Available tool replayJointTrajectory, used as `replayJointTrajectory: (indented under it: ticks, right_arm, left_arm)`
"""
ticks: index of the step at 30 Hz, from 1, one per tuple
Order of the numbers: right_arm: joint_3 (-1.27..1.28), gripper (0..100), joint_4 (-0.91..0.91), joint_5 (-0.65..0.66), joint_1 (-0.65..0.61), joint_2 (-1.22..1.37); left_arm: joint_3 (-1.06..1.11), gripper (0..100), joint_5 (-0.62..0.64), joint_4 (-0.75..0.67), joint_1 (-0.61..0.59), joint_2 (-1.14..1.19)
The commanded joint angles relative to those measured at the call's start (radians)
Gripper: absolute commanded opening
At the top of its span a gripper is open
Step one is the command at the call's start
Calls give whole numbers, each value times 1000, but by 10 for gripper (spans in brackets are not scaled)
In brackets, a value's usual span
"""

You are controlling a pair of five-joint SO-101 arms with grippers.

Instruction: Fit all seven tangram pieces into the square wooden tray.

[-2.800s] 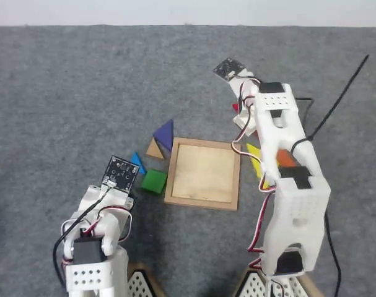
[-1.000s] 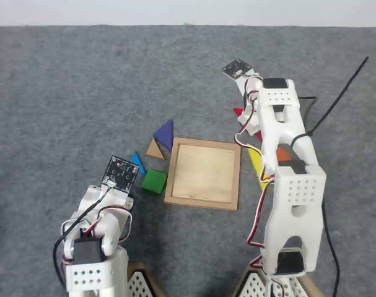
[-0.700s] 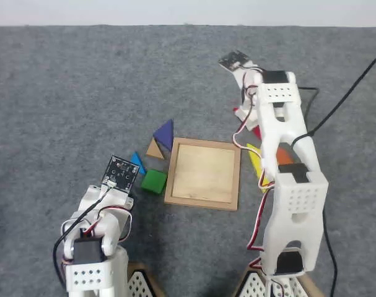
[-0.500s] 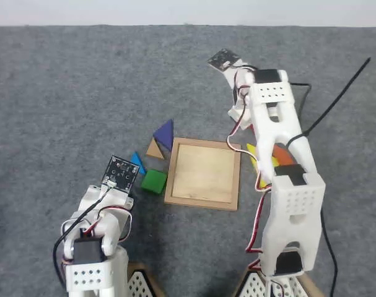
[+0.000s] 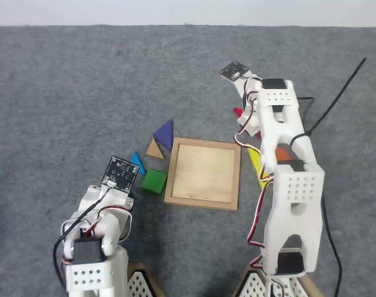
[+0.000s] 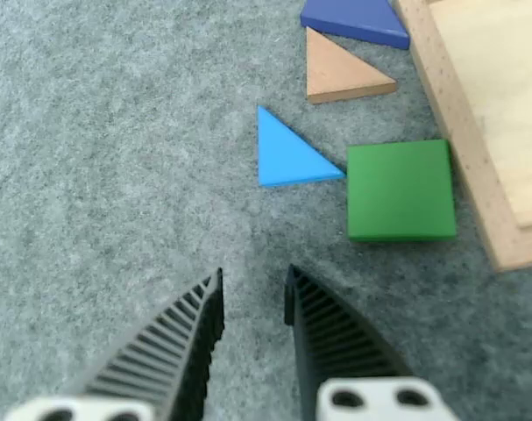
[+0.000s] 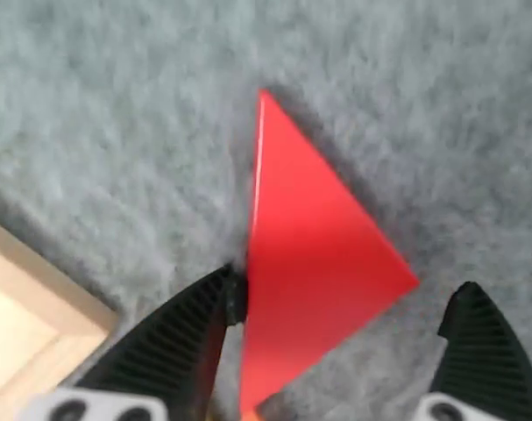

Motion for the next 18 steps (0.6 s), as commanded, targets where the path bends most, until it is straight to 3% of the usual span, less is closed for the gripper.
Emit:
replayJointTrajectory:
  ticks: [1, 4, 10, 18]
  right_arm:
    - [-91, 343, -22, 14, 18, 50]
    - [-132, 316, -22, 15, 12, 105]
    - [-137, 110, -8, 15, 16, 124]
    - [-137, 128, 2, 8, 8, 74]
  left_arm:
    - [-7, 108, -9, 9, -5, -20]
    - [-7, 108, -9, 9, -5, -20]
    - [-7, 108, -9, 9, -5, -20]
    - [-7, 108, -9, 9, -5, -20]
